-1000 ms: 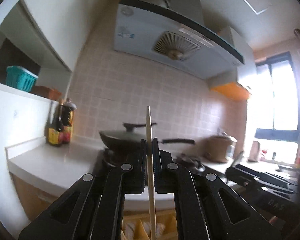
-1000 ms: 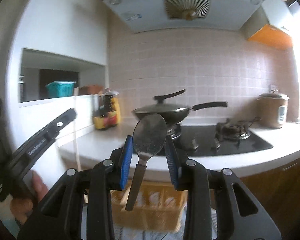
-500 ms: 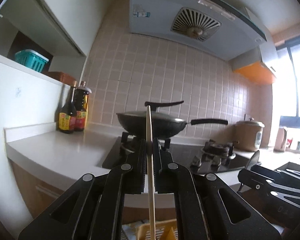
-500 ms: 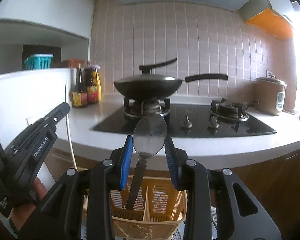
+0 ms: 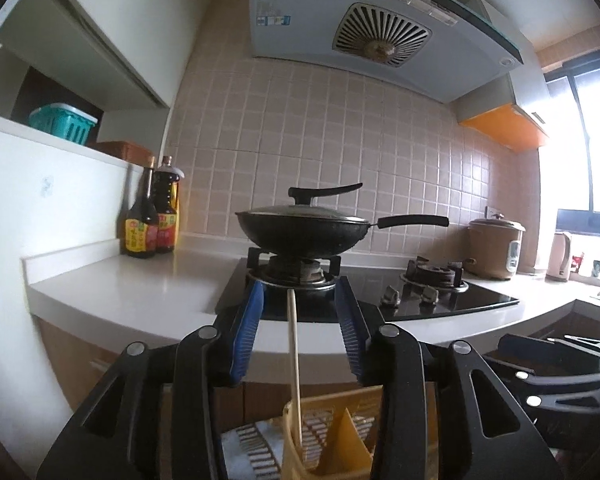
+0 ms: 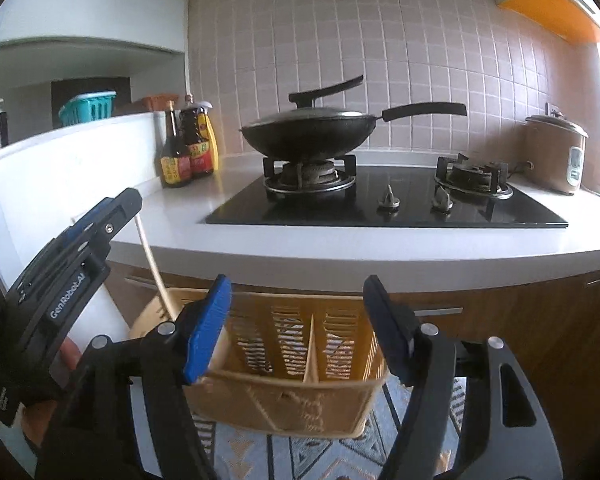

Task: Organize utensils
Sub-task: 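Lift the chopstick and drop it into the tan caddy with the left gripper, then lower the left gripper to the table and grasp a clear plastic spoon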

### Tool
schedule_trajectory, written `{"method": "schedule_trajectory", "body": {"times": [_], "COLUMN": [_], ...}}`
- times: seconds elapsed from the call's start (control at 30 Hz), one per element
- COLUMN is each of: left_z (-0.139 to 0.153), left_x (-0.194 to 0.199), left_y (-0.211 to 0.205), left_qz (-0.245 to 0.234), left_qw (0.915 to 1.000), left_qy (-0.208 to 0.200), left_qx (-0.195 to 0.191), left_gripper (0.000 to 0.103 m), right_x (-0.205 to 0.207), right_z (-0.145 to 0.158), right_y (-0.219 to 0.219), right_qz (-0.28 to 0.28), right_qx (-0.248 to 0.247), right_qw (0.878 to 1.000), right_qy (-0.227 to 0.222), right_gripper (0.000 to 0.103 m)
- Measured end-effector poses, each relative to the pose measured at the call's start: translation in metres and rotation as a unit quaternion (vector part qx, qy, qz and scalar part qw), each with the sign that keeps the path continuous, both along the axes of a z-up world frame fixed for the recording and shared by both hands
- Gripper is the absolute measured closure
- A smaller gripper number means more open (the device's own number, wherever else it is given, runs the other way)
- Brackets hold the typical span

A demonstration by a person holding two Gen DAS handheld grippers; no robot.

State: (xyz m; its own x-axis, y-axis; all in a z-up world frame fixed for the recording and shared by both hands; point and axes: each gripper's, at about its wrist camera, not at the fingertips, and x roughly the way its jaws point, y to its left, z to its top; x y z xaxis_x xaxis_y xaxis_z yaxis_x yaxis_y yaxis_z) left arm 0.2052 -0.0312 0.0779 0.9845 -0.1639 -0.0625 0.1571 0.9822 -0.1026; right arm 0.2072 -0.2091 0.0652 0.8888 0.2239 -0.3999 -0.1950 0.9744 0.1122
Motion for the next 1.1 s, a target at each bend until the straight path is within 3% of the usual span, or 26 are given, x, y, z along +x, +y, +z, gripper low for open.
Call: {"method": "schedule_trajectory", "body": {"times": [0.2, 0.37, 0.57, 0.67, 0.77, 0.8, 0.97, 1.1], "left_z": [0.023, 0.043, 0.041, 0.021, -0.001, -0.017, -0.060, -0.077], "left_x": [-0.037, -0.069, -0.080, -0.077, -0.081, -0.083, -0.087, -0.080], "left_y": [0.013, 0.024, 0.037, 0.037, 0.033, 0.027, 0.007, 0.002], "left_qz": [0.002, -0.001, -0.034, -0.066, -0.085, -0.097, -0.125, -0.140], "left_qw": [1.0000, 0.9997, 0.9906, 0.9728, 0.9599, 0.9511, 0.9275, 0.9127], "left_qy": [0.001, 0.022, 0.127, 0.219, 0.265, 0.293, 0.351, 0.383], "left_qx": [-0.001, -0.010, -0.037, -0.039, -0.029, -0.013, 0.028, 0.029], "left_gripper": [0.064, 0.063, 0.063, 0.063, 0.063, 0.064, 0.065, 0.065], "right_x": [-0.030, -0.052, -0.074, -0.087, -0.096, -0.098, -0.103, -0.100], "right_z": [0.016, 0.028, 0.021, 0.011, -0.008, -0.013, -0.051, -0.076], "right_y": [-0.001, -0.003, -0.017, -0.024, -0.032, -0.034, -0.051, -0.061], "right_qz": [-0.008, -0.009, 0.005, 0.011, 0.023, 0.024, 0.011, 0.016], "right_qx": [-0.008, -0.025, -0.018, -0.021, -0.008, -0.006, -0.009, -0.007], "right_qw": [1.000, 0.997, 0.989, 0.984, 0.976, 0.974, 0.961, 0.949], "right_qy": [0.014, 0.066, 0.150, 0.178, 0.215, 0.224, 0.277, 0.316], "right_gripper": [0.038, 0.038, 0.038, 0.038, 0.038, 0.038, 0.039, 0.048]}}
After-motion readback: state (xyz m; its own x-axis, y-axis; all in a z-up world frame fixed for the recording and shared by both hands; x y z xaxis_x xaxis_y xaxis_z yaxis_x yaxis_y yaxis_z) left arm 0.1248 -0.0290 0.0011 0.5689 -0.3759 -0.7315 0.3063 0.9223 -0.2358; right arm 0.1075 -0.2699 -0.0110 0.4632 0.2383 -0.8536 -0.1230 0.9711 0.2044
